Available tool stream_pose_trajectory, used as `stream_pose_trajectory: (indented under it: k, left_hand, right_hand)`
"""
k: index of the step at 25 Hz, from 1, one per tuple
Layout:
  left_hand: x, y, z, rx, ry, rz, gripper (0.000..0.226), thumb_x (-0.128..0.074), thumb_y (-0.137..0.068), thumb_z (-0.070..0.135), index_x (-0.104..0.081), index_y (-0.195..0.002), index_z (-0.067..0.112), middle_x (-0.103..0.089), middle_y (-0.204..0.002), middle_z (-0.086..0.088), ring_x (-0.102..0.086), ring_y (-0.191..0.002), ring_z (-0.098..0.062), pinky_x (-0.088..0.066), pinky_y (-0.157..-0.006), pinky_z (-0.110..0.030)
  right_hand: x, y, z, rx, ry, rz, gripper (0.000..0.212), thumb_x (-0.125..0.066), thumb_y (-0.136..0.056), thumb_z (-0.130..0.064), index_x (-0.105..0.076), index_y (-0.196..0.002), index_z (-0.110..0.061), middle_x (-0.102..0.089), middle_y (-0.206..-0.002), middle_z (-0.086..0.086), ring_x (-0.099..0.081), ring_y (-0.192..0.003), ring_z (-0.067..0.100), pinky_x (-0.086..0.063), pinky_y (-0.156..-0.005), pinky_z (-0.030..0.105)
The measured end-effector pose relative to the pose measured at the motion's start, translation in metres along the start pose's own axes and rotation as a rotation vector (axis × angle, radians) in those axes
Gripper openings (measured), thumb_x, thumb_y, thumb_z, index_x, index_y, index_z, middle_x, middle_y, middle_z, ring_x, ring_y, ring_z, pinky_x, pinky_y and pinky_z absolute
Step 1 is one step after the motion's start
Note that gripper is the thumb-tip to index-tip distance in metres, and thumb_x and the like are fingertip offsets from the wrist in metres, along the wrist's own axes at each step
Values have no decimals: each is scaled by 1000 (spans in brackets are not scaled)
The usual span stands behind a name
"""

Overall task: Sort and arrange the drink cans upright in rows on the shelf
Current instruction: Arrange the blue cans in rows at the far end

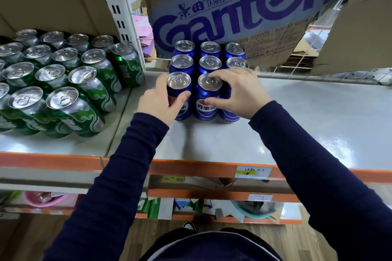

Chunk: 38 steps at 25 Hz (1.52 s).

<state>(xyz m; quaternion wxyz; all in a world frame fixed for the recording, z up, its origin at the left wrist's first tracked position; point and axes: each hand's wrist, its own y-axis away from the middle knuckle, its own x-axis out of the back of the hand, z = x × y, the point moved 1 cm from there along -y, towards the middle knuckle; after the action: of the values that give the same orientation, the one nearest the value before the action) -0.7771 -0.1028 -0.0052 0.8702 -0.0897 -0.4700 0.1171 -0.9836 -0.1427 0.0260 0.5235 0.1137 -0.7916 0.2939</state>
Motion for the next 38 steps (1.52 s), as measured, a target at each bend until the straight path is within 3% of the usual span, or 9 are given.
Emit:
stream_pose_trajectory:
  k: [5, 11, 15, 19, 24, 30, 34, 36, 38]
  left_hand:
    - [-7, 4, 12, -67, -24, 62, 70, -41, -80, 61, -41, -130, 12, -66, -106, -14, -60, -95, -37, -44, -78, -37]
    - [-5, 6, 15, 38, 3, -34, 75, -42, -84, 60, -28, -141, 13, -60, -116, -19, -57, -103, -38, -44, -83, -39]
    - [5, 6, 19, 83, -47, -107, 71, -46, -93, 45, -15, -148, 13, -54, -126, -19, -54, -110, -36, -44, -88, -39]
    - [25, 27, 10, -3, -119, -71, 54, -47, -94, 36, -38, -140, 11, -50, -134, -14, -47, -120, -33, -38, -97, -37]
    - [69, 42, -33, -158, -305, 117, 42, -45, -84, 38, -65, -111, 11, -65, -111, -8, -58, -104, -31, -45, -89, -42]
    - [136, 33, -108, -230, -345, 123, 42, -49, -82, 42, -66, -109, 14, -65, -112, -5, -59, -105, -29, -43, -90, -44]
    - [157, 31, -152, -275, -372, 51, 64, -43, -75, 62, -65, -114, 16, -65, -114, -4, -58, -107, -28, -40, -95, -44]
    - [164, 28, -168, -297, -358, 21, 67, -47, -73, 67, -63, -117, 19, -64, -115, -2, -57, -110, -27, -38, -96, -44]
    - [166, 24, -174, -325, -312, -24, 64, -60, -72, 64, -62, -120, 21, -63, -120, 1, -53, -116, -25, -34, -99, -42]
  right_hand:
    - [3, 6, 4, -3, -85, 50, 59, -73, -70, -50, -65, -115, -14, -70, -105, 4, -60, -98, 26, -43, -92, 41]
    - [-2, 9, 3, 14, -1, 59, 59, -66, -74, -55, -62, -119, -17, -67, -114, 2, -58, -106, 28, -40, -95, 42]
    - [3, 7, 2, 30, -25, 35, 57, -69, -76, -53, -62, -118, -16, -64, -117, 4, -56, -109, 27, -39, -97, 40]
    - [3, 8, -22, 141, -107, 289, 32, -62, -85, -34, -67, -103, -8, -66, -108, 8, -57, -107, 26, -41, -96, 33]
    - [-23, -10, -84, 181, -313, 267, 19, -61, -85, -13, -68, -101, -6, -66, -105, 8, -61, -99, 20, -48, -87, 28]
    - [-75, -37, -171, 66, -366, 110, 29, -66, -83, -16, -65, -111, -8, -65, -110, 8, -59, -104, 20, -47, -92, 33]
    - [-104, -43, -213, -130, -424, -155, 79, -82, -67, -41, -48, -133, -15, -61, -124, 5, -60, -107, 18, -49, -93, 34]
    - [-123, -44, -230, -205, -358, -154, 88, -81, -64, -50, -40, -136, -17, -64, -119, 6, -63, -101, 22, -51, -86, 39]
    - [-136, -45, -242, -241, -367, -83, 81, -79, -68, -45, -38, -132, -15, -67, -107, 5, -64, -90, 24, -53, -77, 43]
